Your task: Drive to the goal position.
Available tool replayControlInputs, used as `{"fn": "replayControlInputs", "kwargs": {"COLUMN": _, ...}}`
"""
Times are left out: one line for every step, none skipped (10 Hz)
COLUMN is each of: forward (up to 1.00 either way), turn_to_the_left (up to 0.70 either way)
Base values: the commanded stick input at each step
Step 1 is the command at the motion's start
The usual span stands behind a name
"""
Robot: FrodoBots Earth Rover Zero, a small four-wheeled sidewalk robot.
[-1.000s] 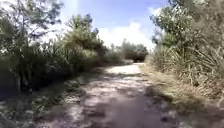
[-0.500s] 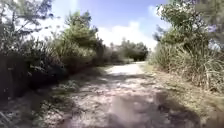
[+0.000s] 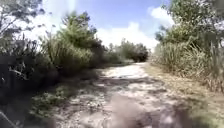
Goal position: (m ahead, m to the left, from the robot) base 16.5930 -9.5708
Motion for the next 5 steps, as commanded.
{"fn": "replayControlInputs", "kwargs": {"forward": 0.85, "turn_to_the_left": 0.0}}
{"fn": "replayControlInputs", "kwargs": {"forward": 0.85, "turn_to_the_left": 0.0}}
{"fn": "replayControlInputs", "kwargs": {"forward": 0.85, "turn_to_the_left": 0.0}}
{"fn": "replayControlInputs", "kwargs": {"forward": 0.85, "turn_to_the_left": 0.0}}
{"fn": "replayControlInputs", "kwargs": {"forward": 0.85, "turn_to_the_left": 0.0}}
